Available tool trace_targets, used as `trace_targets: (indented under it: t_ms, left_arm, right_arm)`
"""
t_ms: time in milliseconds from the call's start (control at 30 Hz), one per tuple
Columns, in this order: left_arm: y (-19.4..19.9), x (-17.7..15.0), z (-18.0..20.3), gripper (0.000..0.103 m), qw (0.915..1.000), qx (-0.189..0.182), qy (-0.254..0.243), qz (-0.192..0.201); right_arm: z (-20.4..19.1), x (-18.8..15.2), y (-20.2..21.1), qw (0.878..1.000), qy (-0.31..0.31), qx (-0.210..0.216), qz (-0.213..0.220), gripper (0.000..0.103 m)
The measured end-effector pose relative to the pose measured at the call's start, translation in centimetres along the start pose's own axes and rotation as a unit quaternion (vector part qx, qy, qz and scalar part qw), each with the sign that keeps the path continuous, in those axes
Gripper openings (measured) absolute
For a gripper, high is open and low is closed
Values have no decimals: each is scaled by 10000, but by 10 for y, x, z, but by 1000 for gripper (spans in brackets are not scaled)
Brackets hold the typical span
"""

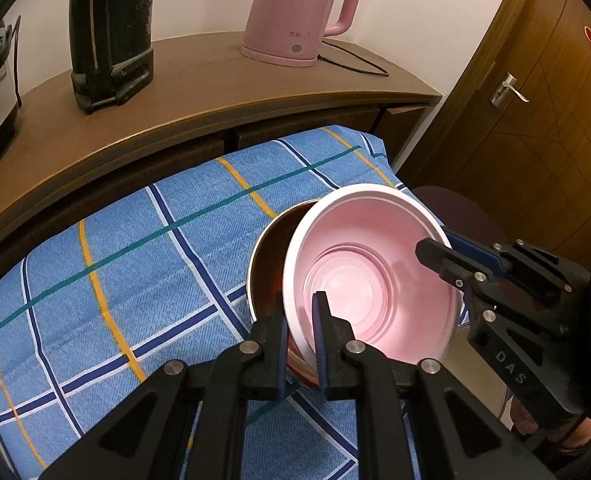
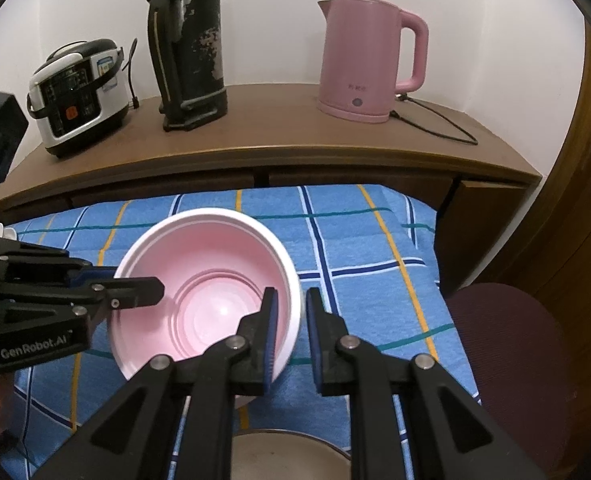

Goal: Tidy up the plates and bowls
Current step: 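Set the pink bowl down inside the steel bowl with both tools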

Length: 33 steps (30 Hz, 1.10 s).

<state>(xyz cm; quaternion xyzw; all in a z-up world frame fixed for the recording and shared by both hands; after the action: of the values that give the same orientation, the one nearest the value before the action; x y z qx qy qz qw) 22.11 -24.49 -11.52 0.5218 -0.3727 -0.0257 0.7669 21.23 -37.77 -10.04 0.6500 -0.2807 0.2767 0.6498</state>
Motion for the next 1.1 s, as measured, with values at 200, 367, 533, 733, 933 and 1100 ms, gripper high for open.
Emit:
trace_targets:
  t_ms: [200,367,533,733,933,1100]
  left_arm:
    - [0,0,-1,13,10000,-2,-12,-18]
    - [1,0,-1,13,9999,-71,43,-111]
    - [3,-1,0,13,10000,-33,10,-85]
    - [4,-1,5,13,9996,149,-255,11]
    - [3,-1,1,13,9997,145,-212,-45]
    - [5,0,3,13,9994,176,-283,-31]
  right_arm:
    - [0,3,5,9998,-54,53,160,12]
    - [2,3,3,9998,-99,104,136,12]
    - [3,0,-4,9999,-73,147,51,13]
    - [1,-2,-7,9997,-23,223,-27,13]
    - [1,-2,-8,9996,22,269,-84,15]
    - [3,-3,-7,9996,13,266,-70,17]
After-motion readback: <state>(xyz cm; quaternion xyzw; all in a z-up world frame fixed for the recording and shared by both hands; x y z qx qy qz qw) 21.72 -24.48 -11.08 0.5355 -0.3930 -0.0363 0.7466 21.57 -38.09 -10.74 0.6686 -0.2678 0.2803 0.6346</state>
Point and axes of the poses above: each gripper's, at about its wrist camera, not at the fingertips, and y roughly against the way its jaws point, z to its right, x to its top, the point moved 7 cm from there along -y, roughly the way its jaws point, and after that the axes turned 4 degrees about x, right-handed, at the moved point
